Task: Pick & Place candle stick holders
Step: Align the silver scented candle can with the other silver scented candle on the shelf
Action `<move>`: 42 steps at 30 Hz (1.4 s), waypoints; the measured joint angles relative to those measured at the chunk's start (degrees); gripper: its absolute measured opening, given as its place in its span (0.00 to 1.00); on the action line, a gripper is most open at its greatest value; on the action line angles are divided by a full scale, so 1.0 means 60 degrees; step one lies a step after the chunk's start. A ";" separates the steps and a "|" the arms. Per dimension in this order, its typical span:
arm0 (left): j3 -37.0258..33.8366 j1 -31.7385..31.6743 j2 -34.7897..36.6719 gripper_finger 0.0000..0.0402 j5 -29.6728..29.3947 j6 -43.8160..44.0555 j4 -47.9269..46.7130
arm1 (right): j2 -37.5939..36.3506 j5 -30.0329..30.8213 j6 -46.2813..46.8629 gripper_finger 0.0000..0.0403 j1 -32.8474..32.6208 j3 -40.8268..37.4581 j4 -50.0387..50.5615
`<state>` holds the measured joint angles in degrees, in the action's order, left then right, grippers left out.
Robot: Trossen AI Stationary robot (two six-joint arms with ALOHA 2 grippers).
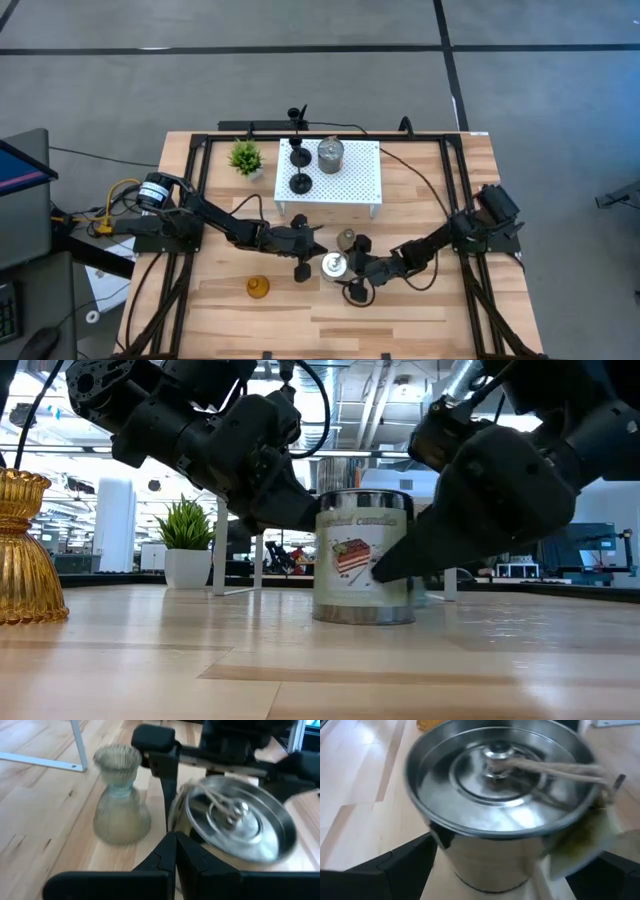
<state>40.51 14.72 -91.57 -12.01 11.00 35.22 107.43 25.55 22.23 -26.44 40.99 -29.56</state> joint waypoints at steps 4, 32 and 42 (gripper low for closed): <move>0.0000 0.0004 0.0000 0.01 0.0000 0.0000 0.0062 | 0.0500 -0.0006 -0.0274 0.95 0.0054 0.0492 -0.0033; -0.0002 0.0000 0.0000 0.01 -0.0152 -0.0047 -0.0128 | 0.0780 -0.0078 -0.0122 0.82 0.0027 0.0944 0.0092; -0.0004 0.0000 0.0000 0.01 -0.0776 -0.0033 -0.1135 | 0.0780 -0.0042 -0.0118 0.83 -0.0035 0.0944 0.0062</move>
<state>40.49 14.72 -91.57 -16.67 10.81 28.41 112.12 25.30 21.52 -26.65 46.65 -29.19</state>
